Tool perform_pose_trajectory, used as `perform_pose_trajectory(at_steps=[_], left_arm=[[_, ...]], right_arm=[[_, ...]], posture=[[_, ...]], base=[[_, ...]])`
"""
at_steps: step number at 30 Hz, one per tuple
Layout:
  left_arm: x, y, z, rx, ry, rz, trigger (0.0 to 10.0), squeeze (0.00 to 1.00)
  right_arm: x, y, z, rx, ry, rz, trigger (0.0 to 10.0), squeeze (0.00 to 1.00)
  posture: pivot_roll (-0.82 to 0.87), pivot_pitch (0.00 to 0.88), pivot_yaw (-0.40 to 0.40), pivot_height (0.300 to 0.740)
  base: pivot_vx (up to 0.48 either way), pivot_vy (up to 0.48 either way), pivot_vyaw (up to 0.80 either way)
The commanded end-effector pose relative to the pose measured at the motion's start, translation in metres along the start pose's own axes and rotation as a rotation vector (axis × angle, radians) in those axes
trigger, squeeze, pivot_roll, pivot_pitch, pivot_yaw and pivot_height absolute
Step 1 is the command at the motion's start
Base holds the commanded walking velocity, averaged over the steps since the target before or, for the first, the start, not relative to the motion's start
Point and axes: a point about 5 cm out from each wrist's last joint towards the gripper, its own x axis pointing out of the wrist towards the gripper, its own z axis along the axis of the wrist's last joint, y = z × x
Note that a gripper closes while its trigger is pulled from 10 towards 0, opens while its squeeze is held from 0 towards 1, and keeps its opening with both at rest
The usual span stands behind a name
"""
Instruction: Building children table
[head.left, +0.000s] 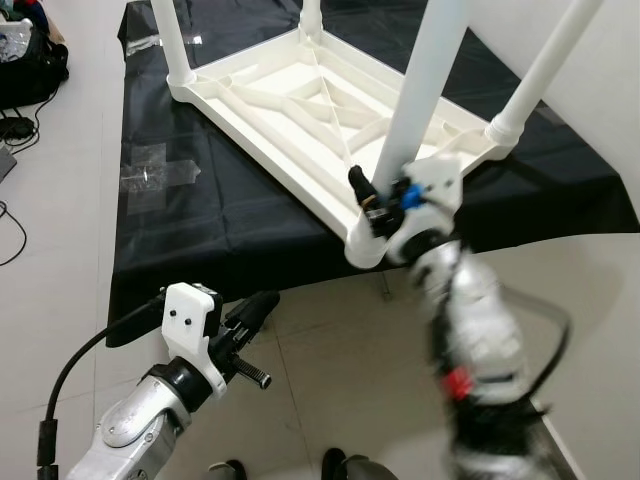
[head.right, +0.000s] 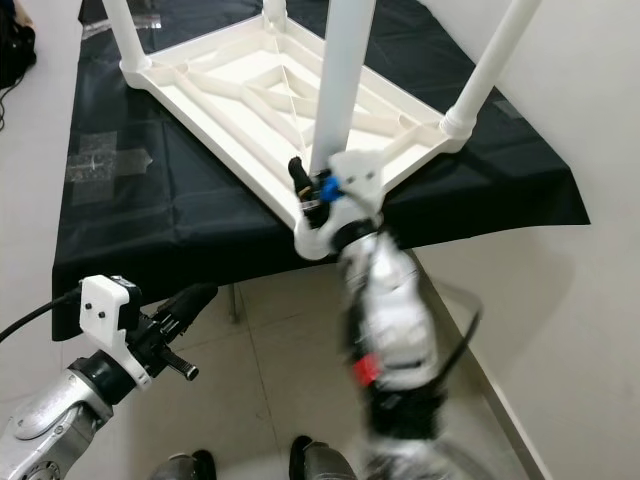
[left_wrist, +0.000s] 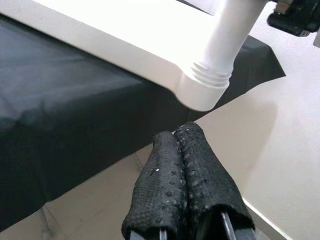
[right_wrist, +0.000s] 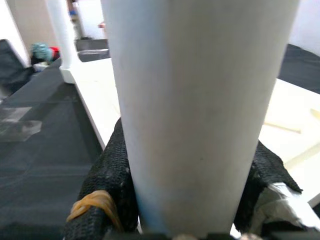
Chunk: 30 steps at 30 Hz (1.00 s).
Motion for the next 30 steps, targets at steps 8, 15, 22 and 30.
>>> perform_pose_trajectory(at_steps=[8,15,22,30], left_arm=[[0.002,0.002,-0.007,0.001,0.013,0.007,10.0,0.0],[0.002,0.0,-0.005,-0.004,0.006,0.004,10.0,0.0],[0.0,-0.002,-0.003,-0.007,0.002,-0.001,10.0,0.0],[-0.003,-0.002,-0.001,-0.006,0.005,-0.001,10.0,0.0]], right_arm=[[0.028,0.014,-0.008,0.06,0.081,0.131,10.0,0.2],[0.021,-0.011,0.011,0.068,-0.036,0.393,10.0,1.0],[0.03,-0.061,0.026,-0.069,-0.036,0.576,10.0,1.0],[0.042,-0.078,0.04,-0.098,-0.032,0.722,10.0,0.0]], posture=[[-0.03,0.191,-0.075,0.74],[-0.03,0.213,-0.077,0.74],[-0.02,0.238,-0.076,0.74],[-0.01,0.256,-0.075,0.74]], base=[[0.0,0.0,0.0],[0.0,0.0,0.0],[0.0,0.0,0.0],[0.0,0.0,0.0]])
